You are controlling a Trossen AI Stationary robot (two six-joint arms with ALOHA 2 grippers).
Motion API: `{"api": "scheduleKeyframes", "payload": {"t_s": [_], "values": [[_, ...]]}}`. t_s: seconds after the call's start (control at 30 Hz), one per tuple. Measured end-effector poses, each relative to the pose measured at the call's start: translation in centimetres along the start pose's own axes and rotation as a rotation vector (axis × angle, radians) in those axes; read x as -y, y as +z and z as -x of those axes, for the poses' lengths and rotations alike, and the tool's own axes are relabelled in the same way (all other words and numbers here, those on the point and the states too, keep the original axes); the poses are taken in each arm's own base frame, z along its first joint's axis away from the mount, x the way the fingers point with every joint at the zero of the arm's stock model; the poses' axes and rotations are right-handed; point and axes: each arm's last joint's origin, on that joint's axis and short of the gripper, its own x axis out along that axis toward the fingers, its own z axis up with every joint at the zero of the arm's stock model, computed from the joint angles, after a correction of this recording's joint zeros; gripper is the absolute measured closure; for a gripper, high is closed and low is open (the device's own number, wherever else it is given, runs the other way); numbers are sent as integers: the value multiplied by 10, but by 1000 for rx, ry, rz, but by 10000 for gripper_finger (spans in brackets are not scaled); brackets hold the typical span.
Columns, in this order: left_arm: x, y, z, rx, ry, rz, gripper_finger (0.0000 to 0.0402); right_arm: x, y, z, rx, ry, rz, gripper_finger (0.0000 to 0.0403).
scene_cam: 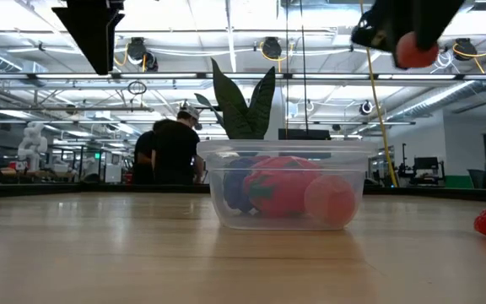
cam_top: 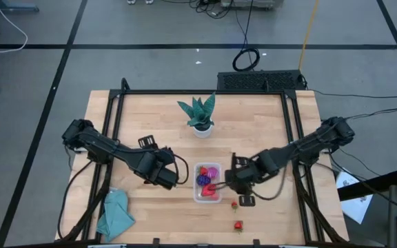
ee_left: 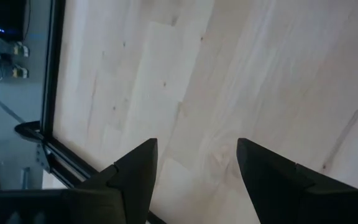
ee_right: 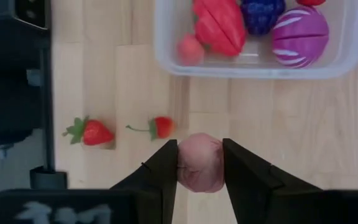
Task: Pick and placing Produce into tupperware
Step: Put the pink peach into the transparent bin
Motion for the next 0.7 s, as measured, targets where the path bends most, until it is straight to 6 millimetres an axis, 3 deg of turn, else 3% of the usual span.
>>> {"api": "scheduleKeyframes", "payload": {"t_s": [0.2, 0.4, 0.57, 0.7], "values": [[-24, -4, 13, 53, -24, 37, 176, 9, 33, -6, -87, -41, 59, 298], [-46, -16, 21, 114, -25, 53, 176, 9, 66, -2, -41, -30, 145, 298], [-64, -33, 15, 115, -16, 65, 176, 17, 78, -4, -10, -34, 170, 298], [-75, -45, 5, 94, -5, 99, 176, 29, 85, -17, -27, -47, 163, 298]]}}
